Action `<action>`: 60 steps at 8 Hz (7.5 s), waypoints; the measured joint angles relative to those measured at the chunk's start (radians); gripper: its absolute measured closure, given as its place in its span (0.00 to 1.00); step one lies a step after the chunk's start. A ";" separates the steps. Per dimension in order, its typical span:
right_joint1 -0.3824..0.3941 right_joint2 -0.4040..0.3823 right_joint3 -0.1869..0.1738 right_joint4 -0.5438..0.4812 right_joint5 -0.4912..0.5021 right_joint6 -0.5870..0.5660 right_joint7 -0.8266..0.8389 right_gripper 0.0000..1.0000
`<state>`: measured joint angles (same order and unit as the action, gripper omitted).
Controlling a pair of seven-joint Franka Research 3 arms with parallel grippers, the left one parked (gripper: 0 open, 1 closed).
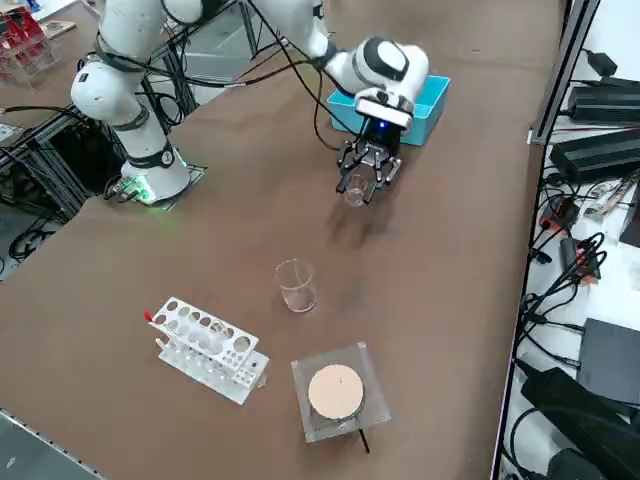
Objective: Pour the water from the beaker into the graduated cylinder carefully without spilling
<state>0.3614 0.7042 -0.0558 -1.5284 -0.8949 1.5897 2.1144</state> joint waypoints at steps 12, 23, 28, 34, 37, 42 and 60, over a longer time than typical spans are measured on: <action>-0.468 -0.346 0.001 -0.295 0.521 0.436 -0.705 0.39; -0.689 -0.358 0.000 -0.305 0.970 0.441 -1.312 0.39; -0.698 -0.357 0.003 -0.307 0.979 0.441 -1.327 0.39; -0.698 -0.357 0.005 -0.307 0.979 0.441 -1.328 0.39; -0.676 -0.361 0.014 -0.300 0.969 0.442 -1.330 0.39; -0.515 -0.389 0.020 -0.289 0.608 0.434 -1.054 0.39; 0.073 0.022 0.024 -0.288 -0.263 0.326 0.431 0.39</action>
<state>0.4348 0.7260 -0.0316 -1.8159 -1.1584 1.9161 2.5458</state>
